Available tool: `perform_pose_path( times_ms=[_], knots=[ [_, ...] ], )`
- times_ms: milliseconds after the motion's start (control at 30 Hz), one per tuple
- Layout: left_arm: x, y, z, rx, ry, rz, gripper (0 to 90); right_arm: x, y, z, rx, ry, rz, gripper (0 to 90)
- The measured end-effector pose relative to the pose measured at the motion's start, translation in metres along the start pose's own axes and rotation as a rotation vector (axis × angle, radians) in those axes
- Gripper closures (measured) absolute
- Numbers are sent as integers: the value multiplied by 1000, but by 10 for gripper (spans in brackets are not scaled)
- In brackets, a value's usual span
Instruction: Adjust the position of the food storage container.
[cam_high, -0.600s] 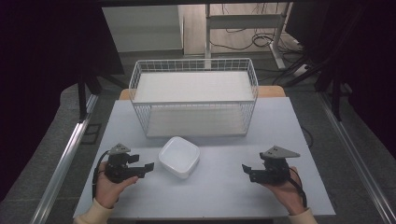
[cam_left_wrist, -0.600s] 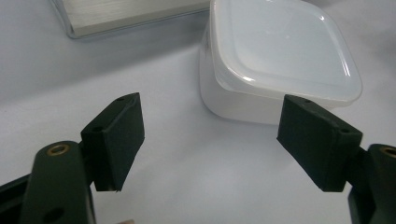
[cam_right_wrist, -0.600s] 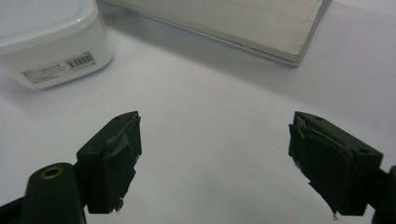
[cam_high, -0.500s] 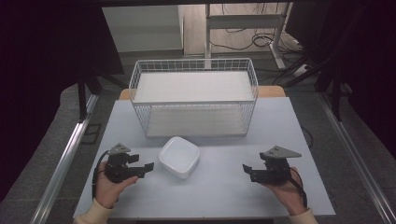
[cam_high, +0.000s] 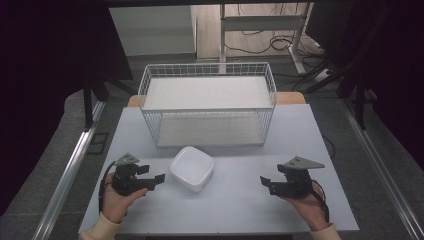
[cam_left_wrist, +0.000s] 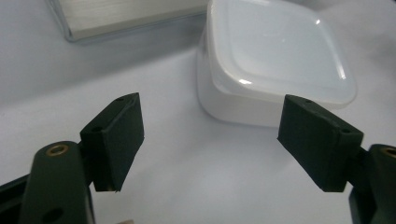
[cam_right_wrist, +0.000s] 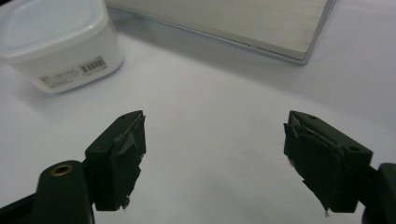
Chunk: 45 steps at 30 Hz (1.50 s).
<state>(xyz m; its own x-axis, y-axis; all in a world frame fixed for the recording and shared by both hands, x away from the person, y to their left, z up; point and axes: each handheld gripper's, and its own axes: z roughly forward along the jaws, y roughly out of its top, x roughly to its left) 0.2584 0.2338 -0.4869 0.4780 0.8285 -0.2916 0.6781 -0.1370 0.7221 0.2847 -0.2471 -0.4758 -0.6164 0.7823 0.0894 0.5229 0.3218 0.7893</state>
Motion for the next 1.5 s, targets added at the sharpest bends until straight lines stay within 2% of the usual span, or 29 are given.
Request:
perform_pose_path(
  times_ms=[200,367,533,667,933,1133,1500],
  knots=[
    [-5,6,-7,-8,-8,43,220,3,1,-2,-7,-5,-7,211],
    [-9,20,-16,-33,-21,76,219,2,4,-1,-11,-4,-5,213],
    [-8,30,-16,-26,-12,77,225,0,6,-1,-14,-3,-1,215],
    [-5,40,-15,-11,-26,82,262,-2,5,-2,-11,-9,3,220],
    [-1,57,-15,-4,-10,88,286,-2,3,-1,-1,-13,-18,241],
    [5,66,-7,14,2,82,330,-4,3,-1,0,-15,-15,239],
    [16,84,16,72,17,80,486,-3,2,2,15,-18,-20,238]
  ],
)
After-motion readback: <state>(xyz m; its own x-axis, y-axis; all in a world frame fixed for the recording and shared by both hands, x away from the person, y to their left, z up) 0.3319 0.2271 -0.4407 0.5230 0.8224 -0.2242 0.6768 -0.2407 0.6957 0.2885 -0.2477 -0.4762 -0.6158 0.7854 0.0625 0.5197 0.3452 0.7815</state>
